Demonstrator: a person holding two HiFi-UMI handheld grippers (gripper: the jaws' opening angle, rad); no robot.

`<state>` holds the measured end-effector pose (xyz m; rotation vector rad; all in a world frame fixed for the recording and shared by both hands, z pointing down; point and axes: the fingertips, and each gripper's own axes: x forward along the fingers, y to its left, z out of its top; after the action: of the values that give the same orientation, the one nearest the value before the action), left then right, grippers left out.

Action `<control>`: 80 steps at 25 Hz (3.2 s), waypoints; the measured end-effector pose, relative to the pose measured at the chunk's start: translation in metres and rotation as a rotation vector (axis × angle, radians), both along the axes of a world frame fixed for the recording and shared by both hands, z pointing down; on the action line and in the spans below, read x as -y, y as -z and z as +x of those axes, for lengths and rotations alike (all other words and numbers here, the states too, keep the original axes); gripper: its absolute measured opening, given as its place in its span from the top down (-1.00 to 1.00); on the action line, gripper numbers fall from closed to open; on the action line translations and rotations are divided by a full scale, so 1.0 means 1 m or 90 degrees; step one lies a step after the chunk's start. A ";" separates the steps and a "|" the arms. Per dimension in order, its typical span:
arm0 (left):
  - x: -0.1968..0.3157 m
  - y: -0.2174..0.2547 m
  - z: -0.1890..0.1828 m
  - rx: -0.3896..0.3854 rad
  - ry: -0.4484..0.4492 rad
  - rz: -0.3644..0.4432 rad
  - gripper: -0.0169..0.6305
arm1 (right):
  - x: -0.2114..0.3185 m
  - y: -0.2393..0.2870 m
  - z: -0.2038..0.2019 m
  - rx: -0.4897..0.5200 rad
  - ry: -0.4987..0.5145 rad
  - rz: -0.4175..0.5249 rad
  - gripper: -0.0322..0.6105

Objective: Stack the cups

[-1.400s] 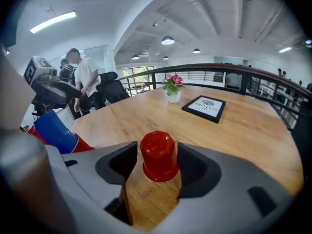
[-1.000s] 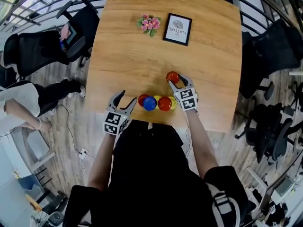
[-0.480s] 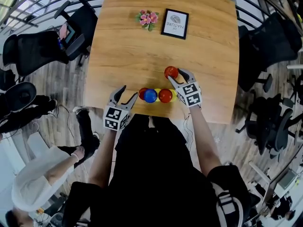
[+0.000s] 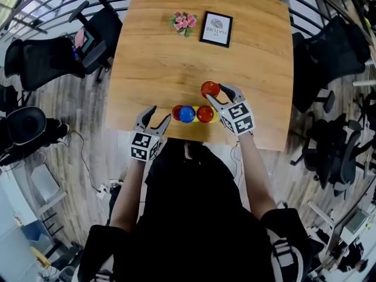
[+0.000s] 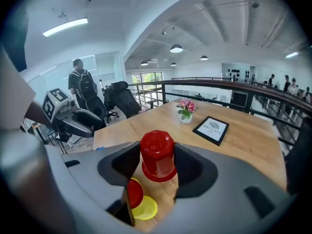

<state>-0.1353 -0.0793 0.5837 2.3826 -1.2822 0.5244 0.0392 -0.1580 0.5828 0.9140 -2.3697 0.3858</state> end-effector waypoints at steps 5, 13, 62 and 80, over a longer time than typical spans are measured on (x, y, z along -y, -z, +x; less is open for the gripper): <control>-0.005 -0.002 -0.001 -0.004 0.004 0.002 0.12 | -0.016 0.021 -0.015 0.004 0.029 0.005 0.18; -0.013 -0.006 0.009 -0.015 0.006 0.004 0.13 | -0.044 0.041 -0.033 0.003 0.081 -0.001 0.18; -0.036 0.007 0.003 -0.013 0.029 0.038 0.21 | -0.111 0.033 -0.008 0.030 0.083 0.007 0.21; -0.041 0.034 0.009 -0.007 0.000 0.075 0.85 | -0.118 0.018 0.031 0.032 -0.012 0.075 0.88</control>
<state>-0.1260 -0.0385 0.5498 2.4780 -1.3431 0.4468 0.0702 -0.0404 0.5643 0.9907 -2.4538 0.2818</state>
